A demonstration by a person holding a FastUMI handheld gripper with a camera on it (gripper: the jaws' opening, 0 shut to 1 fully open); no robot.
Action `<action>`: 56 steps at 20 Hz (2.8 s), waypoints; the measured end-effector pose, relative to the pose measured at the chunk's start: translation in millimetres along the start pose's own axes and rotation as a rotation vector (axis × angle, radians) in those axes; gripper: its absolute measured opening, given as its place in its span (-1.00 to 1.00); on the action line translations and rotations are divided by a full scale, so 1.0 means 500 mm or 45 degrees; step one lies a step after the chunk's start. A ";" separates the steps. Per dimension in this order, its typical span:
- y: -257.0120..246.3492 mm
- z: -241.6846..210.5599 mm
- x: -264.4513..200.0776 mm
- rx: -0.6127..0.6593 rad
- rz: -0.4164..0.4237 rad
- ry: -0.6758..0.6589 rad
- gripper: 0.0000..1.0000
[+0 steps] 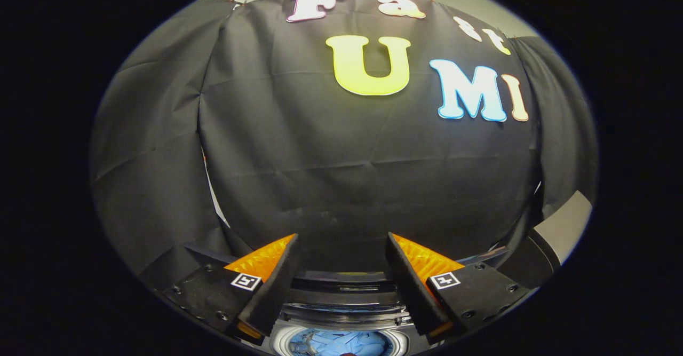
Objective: Put the clothes into the washing machine and then close the washing machine lid.
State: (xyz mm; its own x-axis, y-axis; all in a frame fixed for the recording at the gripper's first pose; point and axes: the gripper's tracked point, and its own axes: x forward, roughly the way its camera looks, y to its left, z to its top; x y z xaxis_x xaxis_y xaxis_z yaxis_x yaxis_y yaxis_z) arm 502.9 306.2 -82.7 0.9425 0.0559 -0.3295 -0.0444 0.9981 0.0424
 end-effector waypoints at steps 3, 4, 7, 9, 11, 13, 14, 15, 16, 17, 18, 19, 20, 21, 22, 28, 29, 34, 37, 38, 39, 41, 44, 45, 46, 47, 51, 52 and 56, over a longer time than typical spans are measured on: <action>0.000 -0.003 -0.011 0.001 0.003 -0.021 0.98; 0.000 -0.006 -0.016 0.004 0.006 -0.029 0.98; 0.002 -0.013 -0.039 -0.010 0.012 -0.054 0.98; 0.003 -0.020 -0.056 -0.011 0.014 -0.067 0.98; 0.007 -0.028 -0.070 -0.014 0.013 -0.083 0.98; 0.010 -0.038 -0.092 -0.015 0.013 -0.101 0.98; 0.010 -0.041 -0.100 -0.014 0.013 -0.109 0.98; 0.011 -0.045 -0.108 -0.015 0.013 -0.114 0.98; 0.012 -0.049 -0.115 -0.016 0.012 -0.117 0.98; 0.013 -0.054 -0.123 -0.019 0.010 -0.120 0.98; 0.013 -0.057 -0.129 -0.019 0.008 -0.125 0.98; 0.014 -0.060 -0.138 -0.019 0.005 -0.131 0.98; 0.015 -0.067 -0.144 -0.019 0.003 -0.134 0.98; 0.016 -0.073 -0.151 -0.016 0.003 -0.137 0.98; 0.017 -0.078 -0.161 -0.015 0.003 -0.140 0.98; 0.018 -0.106 -0.198 -0.018 0.014 -0.142 0.97; 0.020 -0.112 -0.205 -0.016 0.018 -0.143 0.97; 0.024 -0.141 -0.233 -0.023 0.041 -0.145 0.96; 0.031 -0.167 -0.251 -0.029 0.071 -0.126 0.95; 0.031 -0.183 -0.253 -0.035 0.076 -0.106 0.95; 0.031 -0.199 -0.257 -0.046 0.078 -0.081 0.95; 0.036 -0.231 -0.266 -0.052 0.096 -0.044 0.95; 0.045 -0.261 -0.282 -0.058 0.121 -0.028 0.95; 0.049 -0.265 -0.286 -0.063 0.130 -0.023 0.95; 0.052 -0.268 -0.289 -0.064 0.137 -0.024 0.95; 0.054 -0.267 -0.291 -0.063 0.142 -0.023 0.95; 0.047 -0.251 -0.309 -0.047 0.146 -0.015 0.95; 0.041 -0.236 -0.317 -0.049 0.136 -0.028 0.95; 0.003 -0.176 -0.349 0.006 0.085 -0.079 0.95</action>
State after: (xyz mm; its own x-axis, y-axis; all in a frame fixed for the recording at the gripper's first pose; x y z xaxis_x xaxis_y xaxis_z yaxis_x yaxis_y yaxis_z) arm 309.4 300.0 -108.2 0.9562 0.1209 -0.2666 -0.1067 0.9920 0.0671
